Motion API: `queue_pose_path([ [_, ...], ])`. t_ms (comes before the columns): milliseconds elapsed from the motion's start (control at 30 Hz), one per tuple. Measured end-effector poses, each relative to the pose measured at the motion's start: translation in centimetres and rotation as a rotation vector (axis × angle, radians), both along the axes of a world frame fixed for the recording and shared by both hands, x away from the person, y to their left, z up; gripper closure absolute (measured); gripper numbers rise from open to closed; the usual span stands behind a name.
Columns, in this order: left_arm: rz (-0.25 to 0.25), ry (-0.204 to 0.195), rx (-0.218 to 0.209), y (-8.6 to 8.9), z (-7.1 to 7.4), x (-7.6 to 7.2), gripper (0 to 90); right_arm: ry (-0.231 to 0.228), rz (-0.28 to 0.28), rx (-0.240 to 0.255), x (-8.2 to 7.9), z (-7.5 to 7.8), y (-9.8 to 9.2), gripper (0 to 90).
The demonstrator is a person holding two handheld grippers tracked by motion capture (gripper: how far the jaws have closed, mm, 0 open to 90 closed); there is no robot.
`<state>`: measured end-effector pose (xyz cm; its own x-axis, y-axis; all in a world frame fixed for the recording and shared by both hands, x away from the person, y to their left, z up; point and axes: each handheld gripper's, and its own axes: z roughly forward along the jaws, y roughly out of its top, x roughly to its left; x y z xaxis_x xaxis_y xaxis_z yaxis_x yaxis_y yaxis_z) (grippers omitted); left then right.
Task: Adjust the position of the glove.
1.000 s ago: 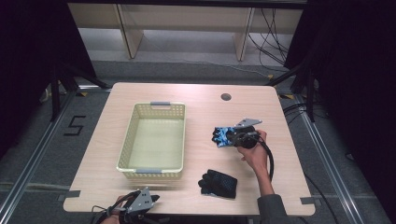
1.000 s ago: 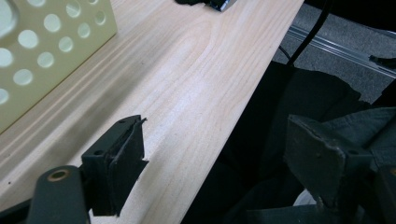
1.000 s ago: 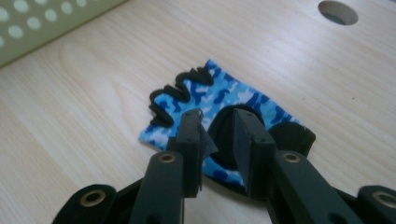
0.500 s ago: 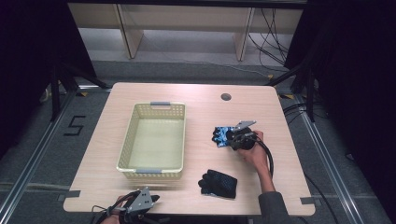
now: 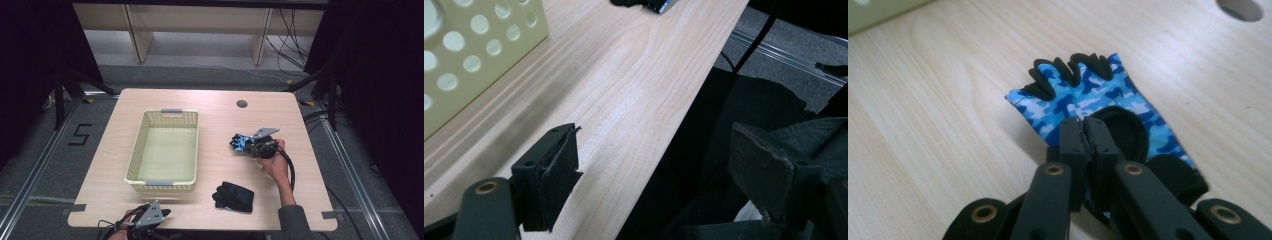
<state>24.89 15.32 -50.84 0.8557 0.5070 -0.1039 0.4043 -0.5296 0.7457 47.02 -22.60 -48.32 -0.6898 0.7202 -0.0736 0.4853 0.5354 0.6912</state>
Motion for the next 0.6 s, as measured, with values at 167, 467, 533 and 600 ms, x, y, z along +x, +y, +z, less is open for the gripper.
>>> queue_pose_path([
  [167,-0.005,-0.008,0.013,0.0,0.0,0.0,20.1,-0.041,-0.031,0.066,-0.5,1.8,-0.6,88.8],
  [467,0.002,-0.005,0.005,0.1,0.1,0.1,20.1,-0.060,-0.048,0.168,-4.0,5.7,-0.4,88.7],
  [533,-0.012,-0.024,-0.005,0.1,0.1,0.1,20.1,-0.072,-0.038,0.162,-5.1,6.1,-0.3,88.7],
  [600,0.006,-0.013,-0.005,0.2,0.2,0.0,20.1,-0.076,-0.026,0.163,-6.2,6.4,-0.2,88.7],
])
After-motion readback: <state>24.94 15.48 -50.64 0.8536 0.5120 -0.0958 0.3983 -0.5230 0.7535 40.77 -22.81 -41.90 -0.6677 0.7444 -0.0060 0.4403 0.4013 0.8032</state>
